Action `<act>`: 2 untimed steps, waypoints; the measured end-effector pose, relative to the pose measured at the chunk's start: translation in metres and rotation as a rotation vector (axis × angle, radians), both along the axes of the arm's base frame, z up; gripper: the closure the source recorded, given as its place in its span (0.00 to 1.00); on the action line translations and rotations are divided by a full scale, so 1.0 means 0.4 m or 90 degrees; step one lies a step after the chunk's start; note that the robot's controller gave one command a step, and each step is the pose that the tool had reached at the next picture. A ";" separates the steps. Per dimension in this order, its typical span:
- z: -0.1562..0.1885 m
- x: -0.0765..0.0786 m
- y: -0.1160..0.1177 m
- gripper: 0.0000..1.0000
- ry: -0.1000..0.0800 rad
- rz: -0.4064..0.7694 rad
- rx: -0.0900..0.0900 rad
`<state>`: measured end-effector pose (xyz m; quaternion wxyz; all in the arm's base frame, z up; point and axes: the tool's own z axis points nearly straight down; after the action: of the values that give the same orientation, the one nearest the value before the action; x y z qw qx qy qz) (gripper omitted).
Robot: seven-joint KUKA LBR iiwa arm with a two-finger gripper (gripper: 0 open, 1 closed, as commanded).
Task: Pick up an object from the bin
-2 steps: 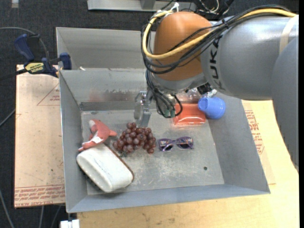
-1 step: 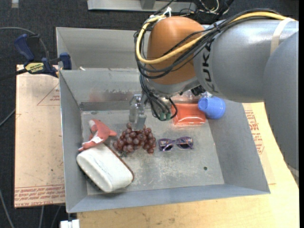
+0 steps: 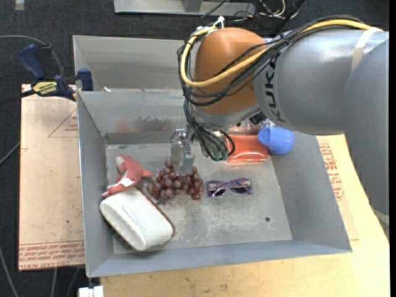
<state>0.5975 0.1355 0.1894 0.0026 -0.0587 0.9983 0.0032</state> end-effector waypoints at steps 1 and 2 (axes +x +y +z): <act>-0.290 -0.034 0.046 0.00 -0.012 -0.003 0.003; -0.293 -0.037 0.050 1.00 -0.012 -0.006 0.004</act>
Offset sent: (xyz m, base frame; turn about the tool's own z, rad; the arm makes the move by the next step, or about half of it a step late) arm 0.0000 0.0000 0.0000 0.0000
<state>0.5826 0.1557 0.0720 0.0126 -0.0543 0.9984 0.0061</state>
